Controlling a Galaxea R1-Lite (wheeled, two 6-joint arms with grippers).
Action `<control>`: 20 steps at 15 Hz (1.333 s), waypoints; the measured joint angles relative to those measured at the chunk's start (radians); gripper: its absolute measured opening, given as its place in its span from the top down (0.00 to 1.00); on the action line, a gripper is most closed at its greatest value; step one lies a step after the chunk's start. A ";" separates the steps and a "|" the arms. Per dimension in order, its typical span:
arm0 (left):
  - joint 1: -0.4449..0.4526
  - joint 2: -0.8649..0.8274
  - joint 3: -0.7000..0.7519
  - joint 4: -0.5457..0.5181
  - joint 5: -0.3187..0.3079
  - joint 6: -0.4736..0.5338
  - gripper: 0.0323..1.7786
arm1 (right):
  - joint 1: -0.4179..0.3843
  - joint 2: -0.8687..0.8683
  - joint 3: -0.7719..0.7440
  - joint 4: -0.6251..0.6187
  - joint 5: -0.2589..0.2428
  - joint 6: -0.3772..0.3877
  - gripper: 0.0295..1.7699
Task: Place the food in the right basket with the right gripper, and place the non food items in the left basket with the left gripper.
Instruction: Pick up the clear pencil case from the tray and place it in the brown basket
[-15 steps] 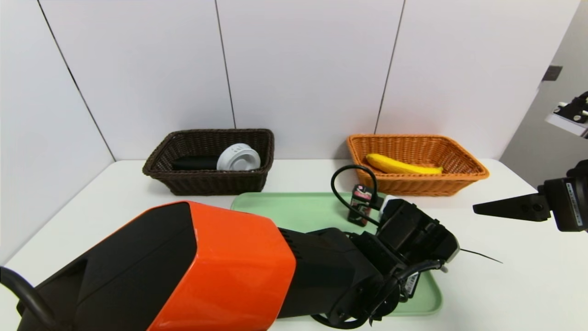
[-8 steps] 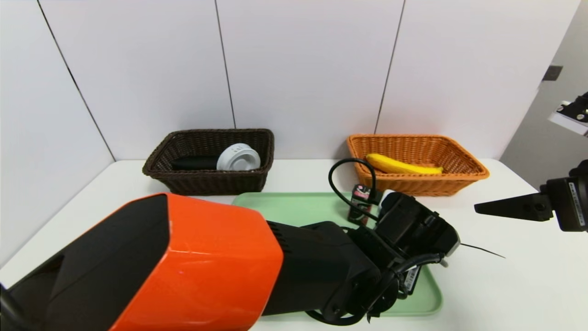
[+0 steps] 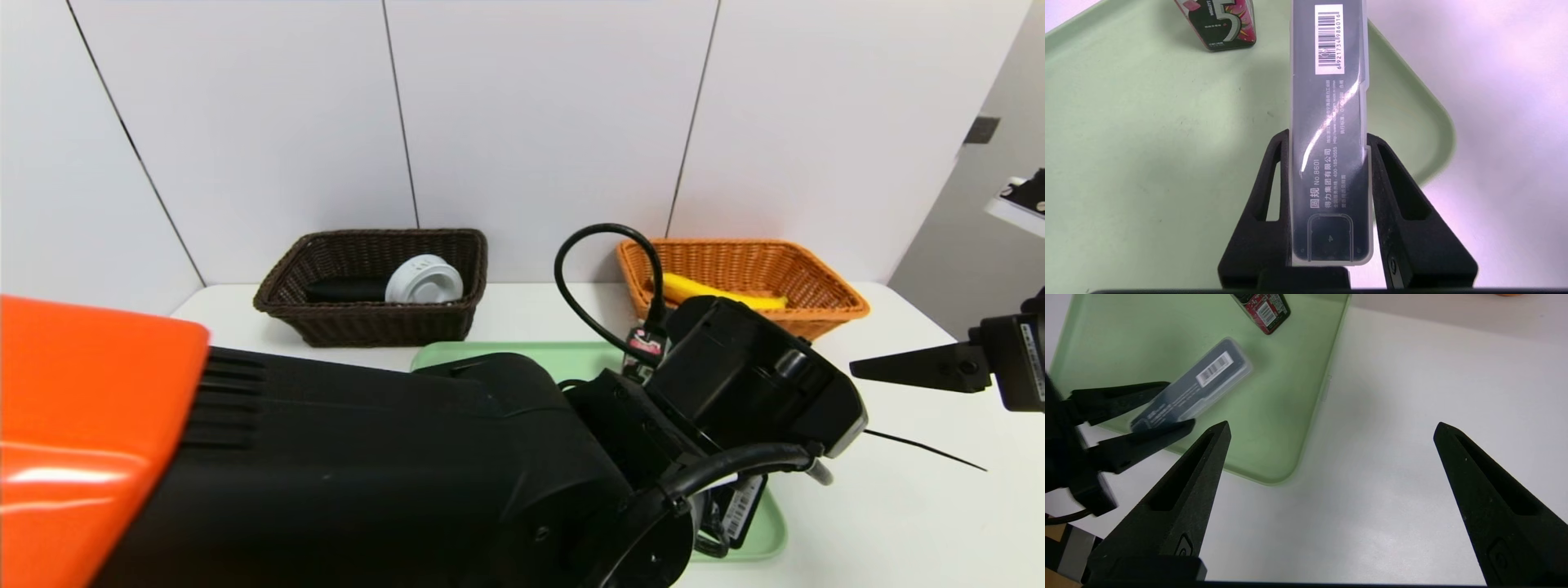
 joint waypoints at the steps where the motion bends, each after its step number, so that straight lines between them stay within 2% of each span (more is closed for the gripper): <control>1: -0.007 -0.032 0.021 0.007 -0.001 0.000 0.69 | 0.000 -0.001 0.000 0.000 0.000 0.000 0.03; 4: -0.012 -0.137 0.060 0.064 0.000 0.001 0.69 | 0.000 -0.011 0.003 0.001 0.001 0.000 0.03; 6: 0.021 -0.200 0.067 0.134 0.001 0.005 0.69 | 0.000 -0.019 0.006 0.001 0.001 0.000 0.03; 9: 0.148 -0.263 0.069 0.188 0.002 0.043 0.69 | 0.000 -0.029 0.015 0.001 0.001 0.000 0.03; 13: 0.406 -0.305 0.066 0.187 -0.027 0.174 0.69 | 0.000 -0.037 0.033 -0.001 0.003 0.000 0.03; 16: 0.586 -0.314 0.054 0.181 -0.153 0.285 0.69 | 0.000 -0.039 0.037 -0.001 0.003 0.000 0.03; 20: 0.801 -0.306 0.000 0.181 -0.402 0.469 0.69 | 0.000 -0.040 0.037 -0.001 0.005 0.000 0.03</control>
